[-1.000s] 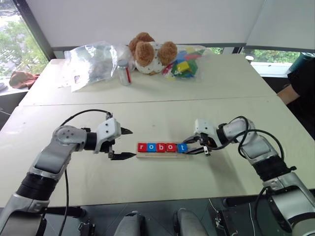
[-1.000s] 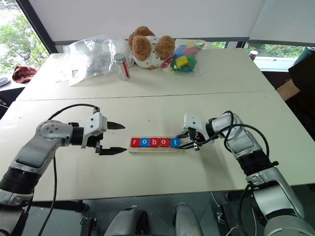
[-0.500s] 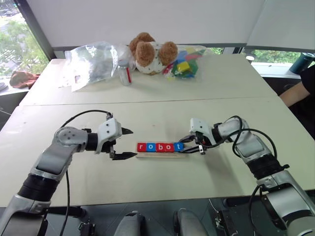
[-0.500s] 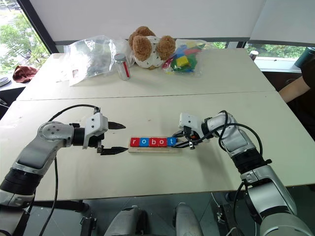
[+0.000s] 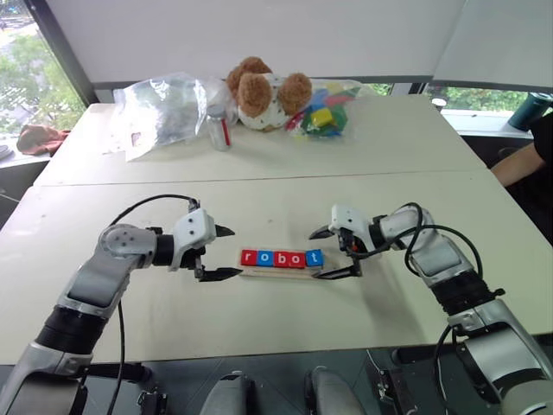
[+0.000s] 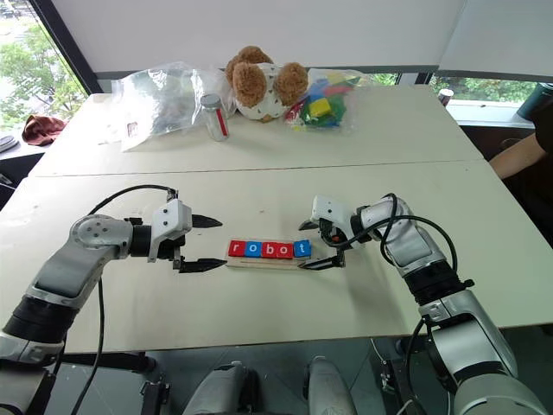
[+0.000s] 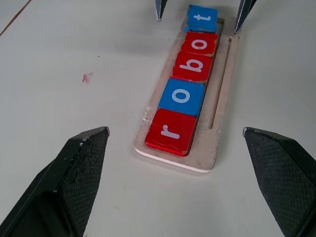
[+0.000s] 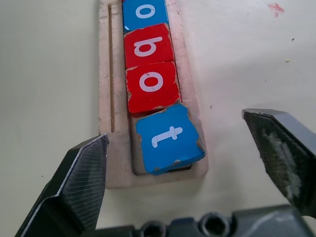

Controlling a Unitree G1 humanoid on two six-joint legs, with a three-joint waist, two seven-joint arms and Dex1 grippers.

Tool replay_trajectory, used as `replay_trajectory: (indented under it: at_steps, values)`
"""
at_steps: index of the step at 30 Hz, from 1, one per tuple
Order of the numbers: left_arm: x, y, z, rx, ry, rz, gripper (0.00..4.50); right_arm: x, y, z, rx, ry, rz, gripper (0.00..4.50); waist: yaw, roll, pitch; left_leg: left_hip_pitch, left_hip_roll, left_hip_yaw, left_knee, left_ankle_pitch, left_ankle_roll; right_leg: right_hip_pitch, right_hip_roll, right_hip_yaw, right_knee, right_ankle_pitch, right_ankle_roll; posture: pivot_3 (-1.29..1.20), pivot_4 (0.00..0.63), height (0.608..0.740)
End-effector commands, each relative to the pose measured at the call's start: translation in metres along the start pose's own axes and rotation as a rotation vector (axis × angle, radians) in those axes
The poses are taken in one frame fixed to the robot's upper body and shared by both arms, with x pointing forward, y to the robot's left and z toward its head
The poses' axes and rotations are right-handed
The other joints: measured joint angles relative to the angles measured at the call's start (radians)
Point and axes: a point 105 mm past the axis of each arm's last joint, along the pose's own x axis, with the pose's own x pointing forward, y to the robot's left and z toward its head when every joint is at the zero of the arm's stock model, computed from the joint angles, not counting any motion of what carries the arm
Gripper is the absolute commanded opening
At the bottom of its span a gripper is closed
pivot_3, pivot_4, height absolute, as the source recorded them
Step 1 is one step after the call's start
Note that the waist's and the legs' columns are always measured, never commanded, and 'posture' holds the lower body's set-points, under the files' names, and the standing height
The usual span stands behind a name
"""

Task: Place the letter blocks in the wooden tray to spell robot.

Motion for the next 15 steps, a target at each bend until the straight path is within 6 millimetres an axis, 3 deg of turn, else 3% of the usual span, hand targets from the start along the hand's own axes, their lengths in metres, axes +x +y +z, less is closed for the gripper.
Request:
replay_trajectory:
  at_steps: [1, 6, 15]
  values:
    - [-0.001, 0.003, 0.009, 0.043, -0.016, 0.006, 4.50, -0.013, -0.007, 0.020, -0.051, -0.052, -0.048, 4.46, 0.000, 0.000, 0.000, 0.000, 0.000, 0.000, 0.000, 0.000, 0.000, 0.000, 0.000, 0.000, 0.000, 0.000, 0.000, 0.00, 0.150, 0.740]
    - [0.000, 0.005, 0.009, 0.045, -0.018, 0.005, 4.50, -0.019, -0.004, 0.027, -0.019, -0.090, -0.062, 4.46, 0.001, 0.000, 0.000, 0.000, 0.000, 0.000, 0.000, 0.000, 0.000, 0.000, 0.000, 0.000, 0.000, 0.000, 0.000, 0.00, 0.150, 0.740]
    - [0.003, 0.007, 0.011, 0.053, -0.026, -0.001, 4.50, -0.015, 0.008, 0.009, 0.038, -0.045, -0.044, 4.46, 0.000, 0.000, 0.000, 0.000, 0.000, 0.000, 0.000, 0.000, 0.000, 0.000, 0.000, 0.000, 0.000, 0.000, 0.000, 0.00, 0.150, 0.740]
